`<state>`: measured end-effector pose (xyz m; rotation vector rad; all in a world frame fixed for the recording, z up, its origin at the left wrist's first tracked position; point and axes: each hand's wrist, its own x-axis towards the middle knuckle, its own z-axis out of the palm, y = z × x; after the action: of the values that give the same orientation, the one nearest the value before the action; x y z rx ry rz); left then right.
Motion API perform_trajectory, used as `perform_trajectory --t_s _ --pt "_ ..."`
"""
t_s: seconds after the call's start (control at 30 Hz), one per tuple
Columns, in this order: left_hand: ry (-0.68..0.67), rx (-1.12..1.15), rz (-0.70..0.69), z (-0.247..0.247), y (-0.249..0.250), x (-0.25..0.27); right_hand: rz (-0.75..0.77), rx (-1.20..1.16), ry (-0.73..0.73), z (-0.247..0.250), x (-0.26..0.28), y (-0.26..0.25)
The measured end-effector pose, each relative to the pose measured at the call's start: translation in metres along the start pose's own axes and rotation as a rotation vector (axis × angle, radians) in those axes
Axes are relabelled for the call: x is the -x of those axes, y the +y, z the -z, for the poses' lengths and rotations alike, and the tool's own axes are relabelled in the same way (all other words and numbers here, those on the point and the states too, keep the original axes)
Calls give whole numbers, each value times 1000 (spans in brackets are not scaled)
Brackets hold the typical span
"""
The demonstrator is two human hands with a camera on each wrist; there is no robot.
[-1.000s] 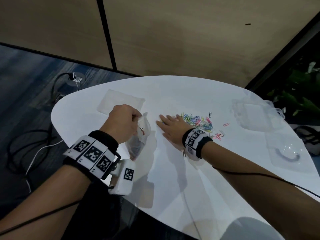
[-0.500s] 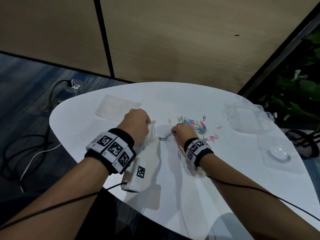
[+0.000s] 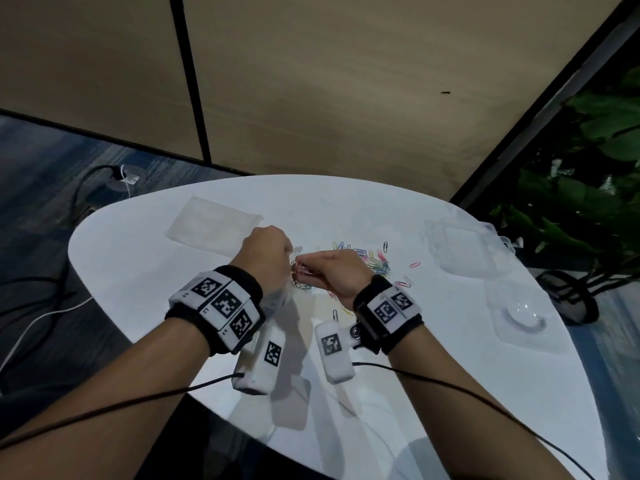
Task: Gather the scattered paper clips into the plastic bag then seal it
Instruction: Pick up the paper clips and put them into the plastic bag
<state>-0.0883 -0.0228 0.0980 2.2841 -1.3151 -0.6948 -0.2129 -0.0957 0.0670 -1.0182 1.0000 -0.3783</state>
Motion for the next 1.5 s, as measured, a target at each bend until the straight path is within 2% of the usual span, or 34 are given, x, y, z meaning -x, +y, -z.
perform_trajectory --t_s 0.1,0.17,0.23,0.3,0.33,0.4,0.47,0.57,0.73,0.83,0.93,1.03,1.1,1.17,1.37,1.43,1.5 --pt "-14 25 10 0 -7 -3 16 168 -16 -11 -5 4" --pt "-4 60 27 -1 -13 -6 72 206 -64 -10 -6 1" --pt "11 119 43 0 -17 -7 155 186 -44 4 -9 -5" --pt "17 135 36 2 -20 -6 219 176 78 29 -20 -9" --pt "19 133 26 2 -20 -6 243 249 183 48 -30 -8" --pt "22 125 10 4 -25 -5 231 636 406 88 -52 -3" --pt "23 131 4 6 -29 -4 112 965 497 124 -70 3" --pt "36 134 2 10 -38 -5 -7 1145 409 148 -93 12" --pt "24 130 -17 13 -43 -6 51 1453 211 122 -116 20" --pt "16 133 -22 13 -42 -6 -7 1658 106 114 -119 26" --pt "13 137 -28 12 -44 -7 -50 1723 177 125 -110 34" --pt "9 130 -33 10 -43 -7 110 1753 311 130 -95 40" --pt "9 131 -38 9 -38 -6 153 1742 363 131 -87 39" --pt "8 136 -28 7 -32 -4 144 1624 418 138 -80 35" --pt "-32 78 5 4 -26 -4 76 924 599 168 -56 24" --pt "-35 47 9 2 -24 -4 74 596 554 160 -46 20" --pt "-33 23 2 0 -20 -5 112 226 424 139 -33 15"
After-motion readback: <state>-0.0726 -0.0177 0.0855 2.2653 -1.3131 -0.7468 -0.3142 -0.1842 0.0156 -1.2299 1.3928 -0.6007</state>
